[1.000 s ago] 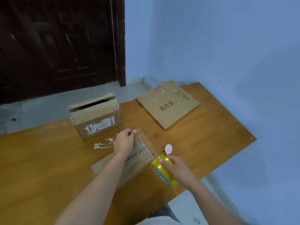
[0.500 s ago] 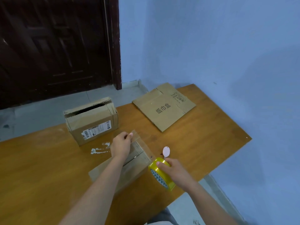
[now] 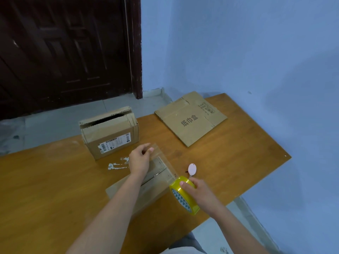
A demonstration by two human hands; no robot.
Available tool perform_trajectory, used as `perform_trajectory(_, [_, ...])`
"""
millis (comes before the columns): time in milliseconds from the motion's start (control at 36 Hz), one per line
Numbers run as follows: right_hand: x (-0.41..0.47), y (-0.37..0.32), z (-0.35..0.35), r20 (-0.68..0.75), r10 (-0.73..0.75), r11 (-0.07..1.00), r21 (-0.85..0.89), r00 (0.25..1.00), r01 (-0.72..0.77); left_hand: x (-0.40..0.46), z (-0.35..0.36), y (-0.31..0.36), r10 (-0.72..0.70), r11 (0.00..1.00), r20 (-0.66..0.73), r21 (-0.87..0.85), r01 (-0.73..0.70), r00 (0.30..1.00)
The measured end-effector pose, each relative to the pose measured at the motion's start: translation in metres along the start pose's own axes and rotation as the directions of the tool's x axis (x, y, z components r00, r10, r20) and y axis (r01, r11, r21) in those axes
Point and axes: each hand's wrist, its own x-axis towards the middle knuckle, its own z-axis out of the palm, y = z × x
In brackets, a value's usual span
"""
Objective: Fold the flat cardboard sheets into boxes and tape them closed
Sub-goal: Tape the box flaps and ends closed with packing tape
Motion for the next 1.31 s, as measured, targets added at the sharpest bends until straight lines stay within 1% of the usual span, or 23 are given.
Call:
perform_trajectory(83, [0.000,0.000,0.000,-0.010,-0.001,1.000,-0.001,1.000,0.001,0.000,0.000,0.000,0.018,1.000,-0.009,0.013,-0.018,1.000])
perform_trajectory(222, [0.000,0.001,-0.001,-0.013,-0.012,1.000,-0.007,1.000,0.012,0.002,0.002,0.000,0.041,0.995,-0.017,0.091,-0.039,0.999])
perform_trajectory(444, [0.002,0.006,-0.004,-0.010,0.040,0.999,-0.004,0.999,-0.040,0.004,0.004,-0.003,0.053,0.979,-0.009,0.198,-0.050,0.999])
perform_trajectory(694, [0.005,0.005,-0.006,-0.014,0.050,0.998,-0.022,0.999,-0.050,0.005,0.004,-0.003,0.053,0.975,-0.017,0.217,-0.048,0.998])
perform_trajectory(889, [0.011,0.012,-0.003,-0.010,0.072,0.997,-0.015,0.997,-0.073,0.008,0.007,-0.004,0.027,0.966,-0.014,0.258,-0.023,1.000])
perform_trajectory(1028, [0.015,0.016,-0.001,-0.024,0.070,0.997,-0.023,0.997,-0.070,0.010,0.008,-0.003,-0.013,0.944,-0.011,0.328,0.015,1.000])
perform_trajectory(1083, [0.016,0.017,-0.001,-0.026,0.068,0.997,-0.021,0.997,-0.069,0.011,0.008,-0.001,-0.030,0.933,0.011,0.358,0.024,1.000])
perform_trajectory(1139, [0.016,0.017,0.000,-0.032,0.068,0.997,-0.029,0.997,-0.069,0.013,0.008,0.000,-0.083,0.925,0.049,0.375,0.059,0.995])
perform_trajectory(1250, [0.019,0.017,0.000,-0.045,0.057,0.998,-0.035,0.997,-0.058,0.022,0.008,-0.001,-0.250,0.935,0.124,0.291,0.205,0.960])
perform_trajectory(1306, [0.020,0.016,0.000,-0.036,0.067,0.997,-0.032,0.997,-0.068,0.027,0.008,-0.002,-0.298,0.933,0.154,0.257,0.253,0.942])
